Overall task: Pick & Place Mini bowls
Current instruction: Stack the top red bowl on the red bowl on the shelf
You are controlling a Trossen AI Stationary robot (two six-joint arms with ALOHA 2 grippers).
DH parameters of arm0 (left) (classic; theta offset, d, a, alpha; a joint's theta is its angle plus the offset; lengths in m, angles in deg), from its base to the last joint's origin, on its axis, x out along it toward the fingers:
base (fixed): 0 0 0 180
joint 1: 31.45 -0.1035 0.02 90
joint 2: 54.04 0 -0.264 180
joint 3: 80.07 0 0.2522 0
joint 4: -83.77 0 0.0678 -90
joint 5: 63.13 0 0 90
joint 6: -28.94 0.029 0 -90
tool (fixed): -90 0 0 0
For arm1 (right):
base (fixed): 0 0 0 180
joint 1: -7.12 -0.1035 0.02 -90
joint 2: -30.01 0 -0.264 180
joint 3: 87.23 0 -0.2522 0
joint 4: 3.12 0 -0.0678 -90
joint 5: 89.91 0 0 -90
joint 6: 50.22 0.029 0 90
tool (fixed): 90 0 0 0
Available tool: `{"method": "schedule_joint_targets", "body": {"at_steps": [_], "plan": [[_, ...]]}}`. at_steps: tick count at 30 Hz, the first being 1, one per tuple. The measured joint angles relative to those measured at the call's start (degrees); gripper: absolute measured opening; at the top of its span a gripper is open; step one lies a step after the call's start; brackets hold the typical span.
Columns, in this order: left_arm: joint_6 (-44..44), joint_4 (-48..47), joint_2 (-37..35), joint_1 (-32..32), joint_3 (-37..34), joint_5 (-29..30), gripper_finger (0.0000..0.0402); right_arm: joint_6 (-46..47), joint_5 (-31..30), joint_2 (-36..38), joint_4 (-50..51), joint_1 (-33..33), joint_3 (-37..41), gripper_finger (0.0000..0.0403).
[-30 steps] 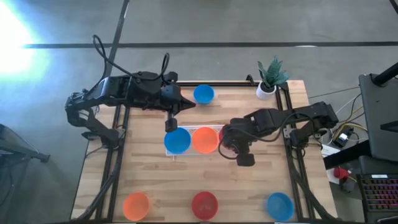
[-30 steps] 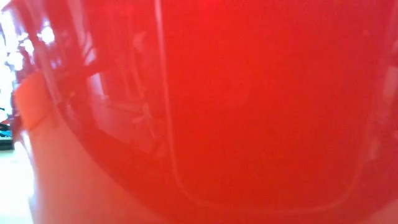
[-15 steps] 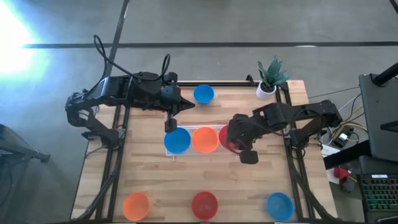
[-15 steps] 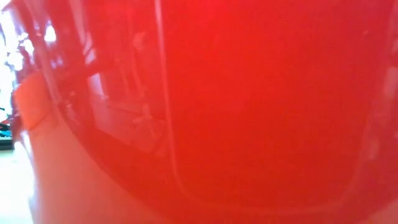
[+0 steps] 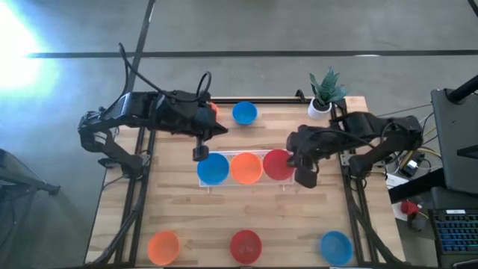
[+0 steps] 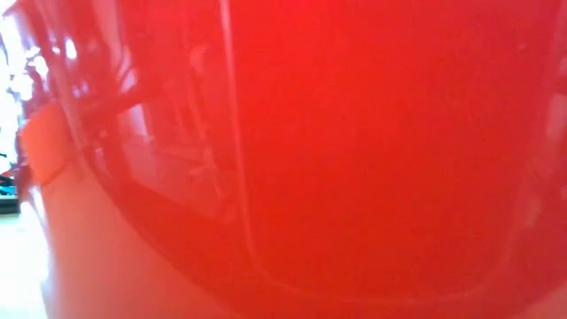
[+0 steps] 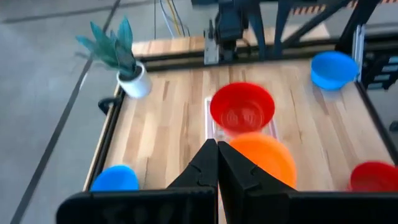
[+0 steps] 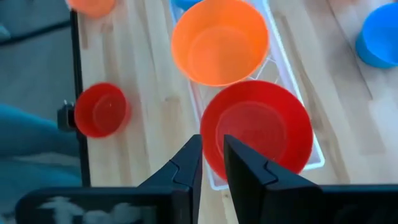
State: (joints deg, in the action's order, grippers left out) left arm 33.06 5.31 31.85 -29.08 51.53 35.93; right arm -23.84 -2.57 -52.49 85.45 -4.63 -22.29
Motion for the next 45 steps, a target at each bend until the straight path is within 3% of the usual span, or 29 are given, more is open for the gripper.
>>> {"method": "schedule_joint_targets", "body": {"at_steps": [5,9,16,20,30,34,42,45], "plan": [[-0.76,-2.05,-0.08,0.04,0.0,0.04,0.0002,4.51,-0.82,1.55,-0.04,0.0,0.05,0.0059],[-1.27,-3.11,-0.31,0.04,0.0,1.13,0.0002,5.85,-4.89,2.24,-0.06,-0.02,0.08,0.0059],[-2.72,-8.62,-0.59,0.04,0.0,11.15,0.0002,9.73,-12.85,3.39,-0.11,-0.04,0.18,0.0058],[-6.99,-12.05,-0.66,-0.32,0.0,16.62,0.0002,12.94,-19.75,3.43,-0.11,0.0,0.26,0.0057],[-24.33,-22.98,-0.66,-6.46,0.0,18.74,0.0002,13.27,-33.67,3.39,-0.13,0.0,0.26,0.0056],[-31.67,-25.27,-0.7,-8.92,-0.09,23.47,0.0002,14.16,-38.99,3.65,-0.18,0.02,0.26,0.0056],[-37.49,-25.32,-0.74,-16.13,-1.8,23.43,0.0002,13.49,-39.94,5.34,-0.3,0.02,0.28,0.0056],[-38.09,-25.31,-0.74,-20.17,-4.2,20.77,0.0002,12.78,-39.92,7.07,-0.3,0.02,0.28,0.0056]]}}
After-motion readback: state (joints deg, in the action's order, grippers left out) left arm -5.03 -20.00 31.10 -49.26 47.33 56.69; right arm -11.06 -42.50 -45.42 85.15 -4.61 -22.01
